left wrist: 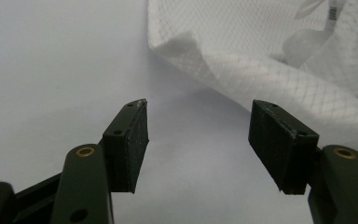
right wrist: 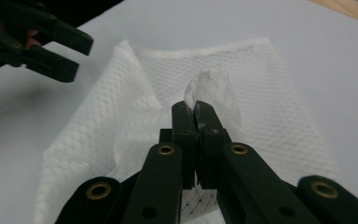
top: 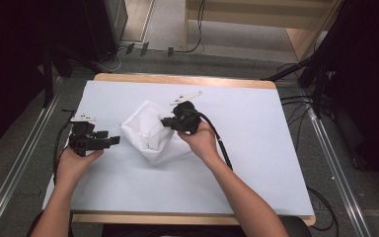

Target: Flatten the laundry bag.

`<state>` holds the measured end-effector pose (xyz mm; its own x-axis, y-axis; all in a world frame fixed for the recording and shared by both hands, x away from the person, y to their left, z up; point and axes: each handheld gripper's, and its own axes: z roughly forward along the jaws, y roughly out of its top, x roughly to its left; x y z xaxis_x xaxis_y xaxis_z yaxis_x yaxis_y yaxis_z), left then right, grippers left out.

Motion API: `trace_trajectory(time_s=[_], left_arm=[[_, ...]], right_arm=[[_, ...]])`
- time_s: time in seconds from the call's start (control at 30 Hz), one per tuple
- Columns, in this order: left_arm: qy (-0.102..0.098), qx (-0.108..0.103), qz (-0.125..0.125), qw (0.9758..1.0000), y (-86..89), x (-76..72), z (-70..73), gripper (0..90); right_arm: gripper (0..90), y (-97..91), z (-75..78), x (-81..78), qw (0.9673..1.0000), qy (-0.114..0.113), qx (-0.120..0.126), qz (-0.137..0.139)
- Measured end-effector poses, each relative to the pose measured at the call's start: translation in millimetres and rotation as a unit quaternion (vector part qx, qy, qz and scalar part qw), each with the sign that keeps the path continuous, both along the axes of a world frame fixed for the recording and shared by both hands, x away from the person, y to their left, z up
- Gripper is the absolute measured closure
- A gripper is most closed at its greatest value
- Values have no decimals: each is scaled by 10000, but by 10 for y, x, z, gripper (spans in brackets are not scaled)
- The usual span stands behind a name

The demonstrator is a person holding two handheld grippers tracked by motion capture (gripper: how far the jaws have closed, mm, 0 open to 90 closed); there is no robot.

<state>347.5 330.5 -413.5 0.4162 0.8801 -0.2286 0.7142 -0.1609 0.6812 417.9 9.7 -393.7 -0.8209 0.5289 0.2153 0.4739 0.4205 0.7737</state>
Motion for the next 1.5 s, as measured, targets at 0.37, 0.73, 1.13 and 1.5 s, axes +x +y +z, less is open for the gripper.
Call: trace_trajectory(time_s=[0.37, 0.73, 1.13, 1.5], left_arm=[[-128, 5, 74, 9999, 41, -19, 44, 391], [-116, 72, -35, 9999, -17, -13, 34, 388], [-60, 121, -204, 9997, -105, 44, 5, 387], [-45, 138, -346, 9993, -189, 133, -19, 386]], right_arm=[[897, 193, -29, -383, 9984, 157, -75, 534], [855, 187, -140, -634, 9963, 349, -114, 775], [641, -146, 61, -842, 9978, 79, -29, 657], [668, -511, 65, -691, 9999, -64, -71, 132]])
